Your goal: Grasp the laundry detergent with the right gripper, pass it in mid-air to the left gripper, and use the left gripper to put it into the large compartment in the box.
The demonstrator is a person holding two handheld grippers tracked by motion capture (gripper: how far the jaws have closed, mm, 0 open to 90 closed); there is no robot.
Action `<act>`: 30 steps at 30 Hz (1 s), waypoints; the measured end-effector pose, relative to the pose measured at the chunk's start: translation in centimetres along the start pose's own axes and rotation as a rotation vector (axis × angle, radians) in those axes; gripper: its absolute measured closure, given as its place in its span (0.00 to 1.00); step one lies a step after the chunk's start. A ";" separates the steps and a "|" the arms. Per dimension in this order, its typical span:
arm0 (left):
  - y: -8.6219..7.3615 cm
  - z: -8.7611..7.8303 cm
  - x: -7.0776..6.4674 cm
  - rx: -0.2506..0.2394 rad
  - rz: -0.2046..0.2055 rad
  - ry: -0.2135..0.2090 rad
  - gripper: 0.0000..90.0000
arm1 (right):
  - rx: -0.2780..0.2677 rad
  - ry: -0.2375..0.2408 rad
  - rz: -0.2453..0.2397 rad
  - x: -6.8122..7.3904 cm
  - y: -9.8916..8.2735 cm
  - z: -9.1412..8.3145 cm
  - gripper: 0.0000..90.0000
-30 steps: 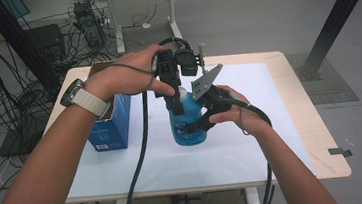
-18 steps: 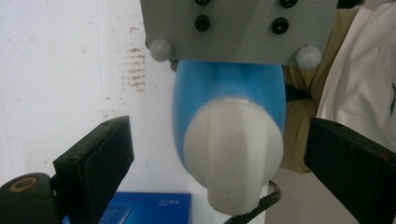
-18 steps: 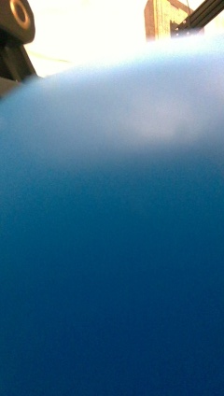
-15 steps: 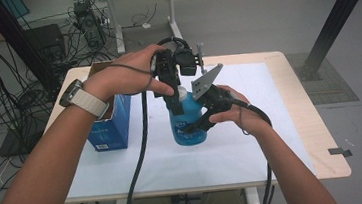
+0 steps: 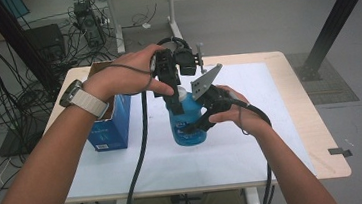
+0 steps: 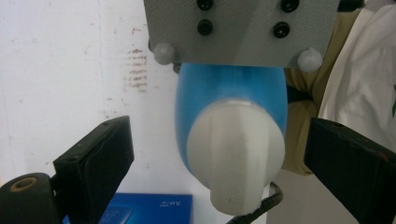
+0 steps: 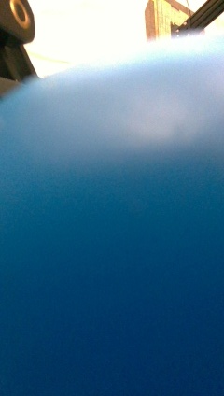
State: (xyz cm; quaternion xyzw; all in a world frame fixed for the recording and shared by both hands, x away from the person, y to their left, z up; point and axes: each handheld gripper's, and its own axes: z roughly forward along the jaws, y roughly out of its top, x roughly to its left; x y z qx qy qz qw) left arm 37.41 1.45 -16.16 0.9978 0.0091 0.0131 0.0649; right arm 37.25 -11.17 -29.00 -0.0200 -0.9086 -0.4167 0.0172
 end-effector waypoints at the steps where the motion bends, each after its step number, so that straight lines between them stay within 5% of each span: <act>1: 0.0 0.0 0.0 0.000 -0.001 0.001 0.10 | 0.000 0.000 0.000 0.0 0.0 0.0 0.49; 30: 0.0 0.1 -0.1 -0.010 0.006 0.013 0.10 | -0.002 0.007 0.004 0.1 0.1 0.0 0.49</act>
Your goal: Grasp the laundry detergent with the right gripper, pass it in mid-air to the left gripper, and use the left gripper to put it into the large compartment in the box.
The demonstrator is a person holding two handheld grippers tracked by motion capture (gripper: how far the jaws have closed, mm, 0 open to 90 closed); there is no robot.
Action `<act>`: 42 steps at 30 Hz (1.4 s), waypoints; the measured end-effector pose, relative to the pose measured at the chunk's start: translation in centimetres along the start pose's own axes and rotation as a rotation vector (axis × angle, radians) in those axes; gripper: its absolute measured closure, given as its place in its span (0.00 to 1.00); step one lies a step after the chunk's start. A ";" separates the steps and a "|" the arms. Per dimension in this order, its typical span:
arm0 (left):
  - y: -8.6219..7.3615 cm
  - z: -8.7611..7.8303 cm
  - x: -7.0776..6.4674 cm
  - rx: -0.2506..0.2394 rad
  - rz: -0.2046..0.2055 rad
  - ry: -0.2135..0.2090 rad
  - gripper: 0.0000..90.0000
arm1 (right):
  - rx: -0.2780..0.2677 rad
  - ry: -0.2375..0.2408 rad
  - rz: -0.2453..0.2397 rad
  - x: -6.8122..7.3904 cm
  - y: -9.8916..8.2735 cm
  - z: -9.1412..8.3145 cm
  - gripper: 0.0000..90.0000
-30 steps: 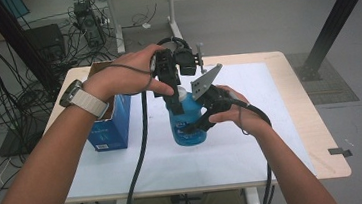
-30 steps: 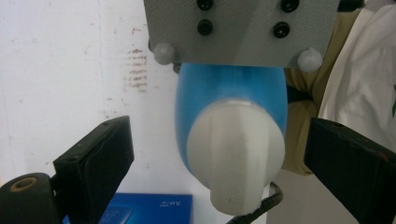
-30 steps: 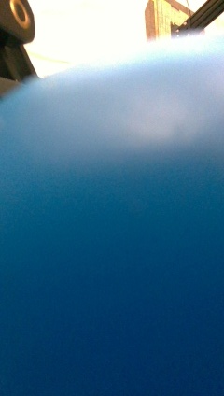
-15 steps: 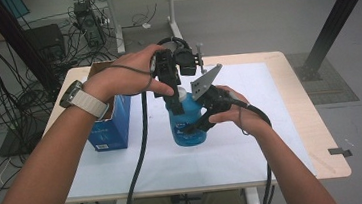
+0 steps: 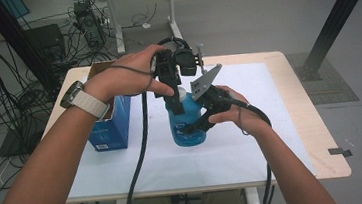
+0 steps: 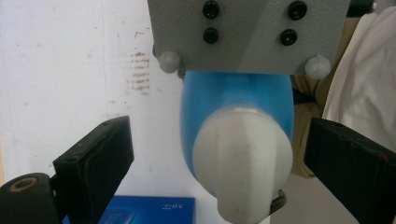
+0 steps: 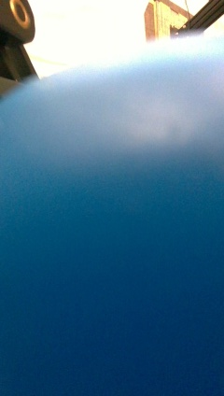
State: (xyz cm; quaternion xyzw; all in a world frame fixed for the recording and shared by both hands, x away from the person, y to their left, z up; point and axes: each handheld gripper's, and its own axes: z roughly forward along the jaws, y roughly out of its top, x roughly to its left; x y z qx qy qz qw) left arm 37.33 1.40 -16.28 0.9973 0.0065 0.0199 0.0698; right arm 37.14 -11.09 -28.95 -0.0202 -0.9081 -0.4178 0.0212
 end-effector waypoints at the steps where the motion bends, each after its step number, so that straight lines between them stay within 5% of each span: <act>1: 0.0 0.0 0.0 0.000 0.000 0.000 0.10 | 0.000 0.000 0.000 0.0 0.0 0.0 0.49; 42: 0.1 2.2 -0.1 -0.016 0.019 -0.036 0.15 | -0.034 0.005 -0.015 0.3 0.6 -0.3 0.49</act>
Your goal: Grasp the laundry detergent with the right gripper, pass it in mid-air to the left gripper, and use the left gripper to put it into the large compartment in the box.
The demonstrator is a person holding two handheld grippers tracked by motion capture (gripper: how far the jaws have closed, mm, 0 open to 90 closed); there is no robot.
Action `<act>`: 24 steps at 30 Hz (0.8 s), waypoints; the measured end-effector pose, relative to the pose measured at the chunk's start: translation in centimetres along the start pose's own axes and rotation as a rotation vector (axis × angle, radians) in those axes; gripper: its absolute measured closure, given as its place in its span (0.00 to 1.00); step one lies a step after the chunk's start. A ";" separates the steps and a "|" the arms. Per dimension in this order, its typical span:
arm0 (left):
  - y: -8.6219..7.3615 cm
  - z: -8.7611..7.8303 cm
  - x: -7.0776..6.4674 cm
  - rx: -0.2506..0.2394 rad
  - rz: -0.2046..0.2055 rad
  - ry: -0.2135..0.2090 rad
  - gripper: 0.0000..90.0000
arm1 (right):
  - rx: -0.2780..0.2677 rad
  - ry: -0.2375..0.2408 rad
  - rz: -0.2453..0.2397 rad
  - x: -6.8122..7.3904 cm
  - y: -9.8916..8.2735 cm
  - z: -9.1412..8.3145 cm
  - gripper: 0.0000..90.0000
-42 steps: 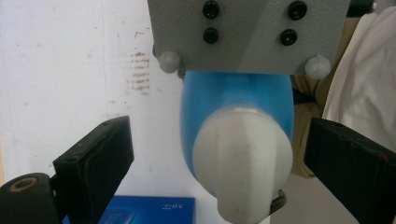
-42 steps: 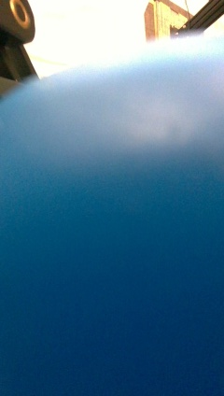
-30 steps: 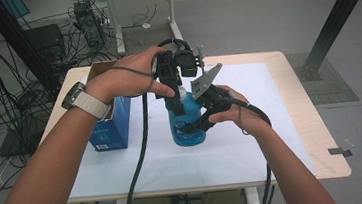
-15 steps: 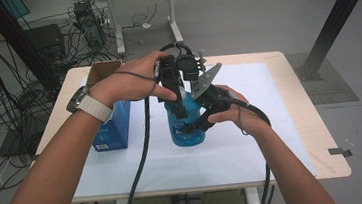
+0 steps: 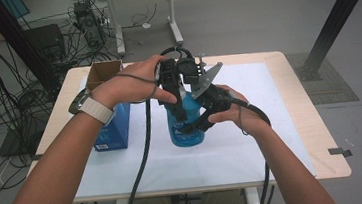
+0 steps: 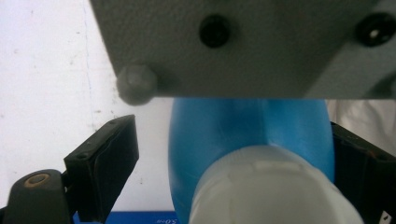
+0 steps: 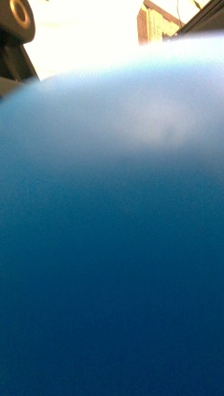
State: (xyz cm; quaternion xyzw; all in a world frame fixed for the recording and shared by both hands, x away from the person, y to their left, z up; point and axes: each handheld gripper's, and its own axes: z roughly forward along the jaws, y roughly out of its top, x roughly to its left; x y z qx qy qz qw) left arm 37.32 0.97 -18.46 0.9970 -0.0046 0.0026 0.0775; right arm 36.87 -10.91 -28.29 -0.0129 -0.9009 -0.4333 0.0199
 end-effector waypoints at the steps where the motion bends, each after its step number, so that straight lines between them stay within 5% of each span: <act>1: 0.0 0.0 0.0 0.000 0.003 -0.002 0.17 | -0.002 0.000 0.002 0.0 0.0 0.0 0.49; 24: -0.1 0.2 -0.3 -0.016 0.012 -0.057 0.42 | -0.005 0.012 0.002 0.2 -0.1 0.0 0.49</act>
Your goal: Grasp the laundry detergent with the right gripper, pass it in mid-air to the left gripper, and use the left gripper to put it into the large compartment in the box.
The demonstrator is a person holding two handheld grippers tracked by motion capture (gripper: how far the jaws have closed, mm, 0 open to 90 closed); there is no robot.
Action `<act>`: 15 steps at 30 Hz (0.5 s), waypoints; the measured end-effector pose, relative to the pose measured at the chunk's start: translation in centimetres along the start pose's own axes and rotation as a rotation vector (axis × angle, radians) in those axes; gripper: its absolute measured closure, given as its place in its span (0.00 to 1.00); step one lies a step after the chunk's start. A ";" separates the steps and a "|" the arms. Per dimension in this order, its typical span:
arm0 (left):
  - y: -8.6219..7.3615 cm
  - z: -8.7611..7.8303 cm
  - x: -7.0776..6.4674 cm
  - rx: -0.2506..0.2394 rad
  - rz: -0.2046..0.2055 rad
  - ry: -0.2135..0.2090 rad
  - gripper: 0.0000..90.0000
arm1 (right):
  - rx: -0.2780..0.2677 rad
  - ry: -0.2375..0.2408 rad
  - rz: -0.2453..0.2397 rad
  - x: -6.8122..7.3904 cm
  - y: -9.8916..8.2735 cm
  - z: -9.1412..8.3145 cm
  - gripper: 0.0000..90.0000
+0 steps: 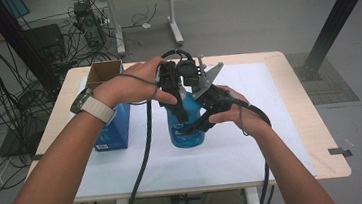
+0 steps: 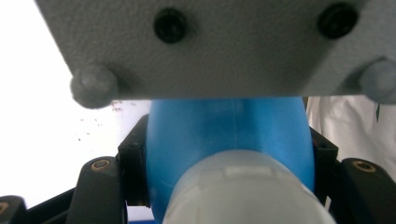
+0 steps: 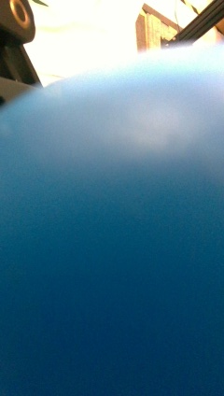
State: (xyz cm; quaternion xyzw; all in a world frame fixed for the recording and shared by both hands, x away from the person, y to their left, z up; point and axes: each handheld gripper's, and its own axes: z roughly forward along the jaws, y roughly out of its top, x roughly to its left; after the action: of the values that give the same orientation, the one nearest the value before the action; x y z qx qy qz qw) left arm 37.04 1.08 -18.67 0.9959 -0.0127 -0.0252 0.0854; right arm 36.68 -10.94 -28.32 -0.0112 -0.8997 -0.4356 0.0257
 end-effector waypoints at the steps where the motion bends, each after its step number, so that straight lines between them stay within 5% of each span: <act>1: 0.0 0.0 0.0 0.000 -0.001 -0.001 0.42 | -0.004 0.011 0.007 0.1 0.0 0.0 0.49; 15: -0.2 0.3 0.0 0.011 0.007 0.004 0.42 | 0.006 0.012 0.007 0.1 -0.1 0.1 0.49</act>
State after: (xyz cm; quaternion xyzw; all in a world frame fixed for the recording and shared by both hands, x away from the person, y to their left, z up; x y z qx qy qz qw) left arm 37.04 1.23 -19.00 0.9964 -0.0161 -0.0228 0.0801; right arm 36.58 -10.92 -28.51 -0.0118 -0.9008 -0.4329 0.0326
